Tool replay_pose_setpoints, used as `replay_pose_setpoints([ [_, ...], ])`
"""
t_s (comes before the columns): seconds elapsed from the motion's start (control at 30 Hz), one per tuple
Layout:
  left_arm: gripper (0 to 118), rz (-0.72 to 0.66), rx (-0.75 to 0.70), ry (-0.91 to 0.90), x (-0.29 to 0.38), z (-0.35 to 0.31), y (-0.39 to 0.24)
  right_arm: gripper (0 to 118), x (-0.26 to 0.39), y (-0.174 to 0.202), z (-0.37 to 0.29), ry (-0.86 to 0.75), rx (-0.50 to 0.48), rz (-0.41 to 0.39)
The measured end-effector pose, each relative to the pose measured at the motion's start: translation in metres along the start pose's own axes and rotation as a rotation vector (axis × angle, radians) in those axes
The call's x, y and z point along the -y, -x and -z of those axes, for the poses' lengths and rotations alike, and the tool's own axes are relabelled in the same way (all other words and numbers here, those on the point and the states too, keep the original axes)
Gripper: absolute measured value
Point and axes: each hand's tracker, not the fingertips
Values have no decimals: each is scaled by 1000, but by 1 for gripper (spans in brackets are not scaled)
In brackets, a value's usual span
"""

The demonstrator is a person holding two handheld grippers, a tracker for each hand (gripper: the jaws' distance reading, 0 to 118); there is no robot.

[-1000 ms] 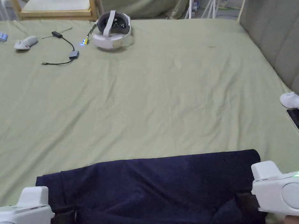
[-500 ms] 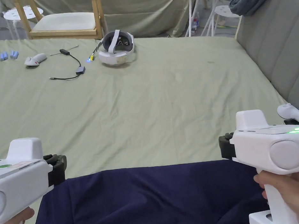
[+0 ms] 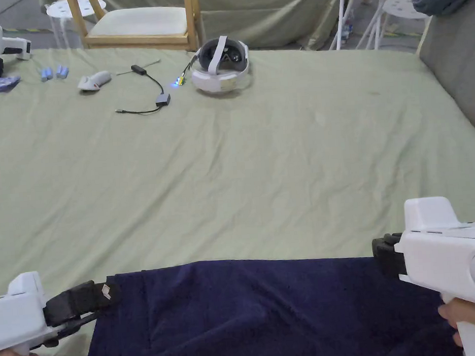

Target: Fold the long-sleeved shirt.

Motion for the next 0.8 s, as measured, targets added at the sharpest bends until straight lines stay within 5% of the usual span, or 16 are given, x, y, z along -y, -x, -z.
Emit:
replay_pose_setpoints([
  [0.13, 111, -24, -20, 79, -8, 40, 48, 0, 2, 1, 3, 11, 1, 9],
  [0.23, 111, 43, 96, 58, 20, 42, -19, 0, 2, 2, 1, 14, 3, 20],
  [0.33, 111, -112, 332, 207, 23, 80, -3, 0, 3, 3, 3, 18, 1, 25],
  [0.53, 109, 39, 235, 191, 27, 109, -47, 0, 4, 3, 3, 17, -7, 52],
  [0.57, 97, 116, 159, 177, 22, 105, -55, 0, 3, 3, 3, 17, -9, 58],
  [0.63, 22, 198, -52, 189, 20, 107, -64, 0, 3, 3, 2, 15, -10, 59],
  [0.8, 19, 132, 6, 145, 7, 71, -73, 0, 2, 1, -3, 6, -10, 59],
])
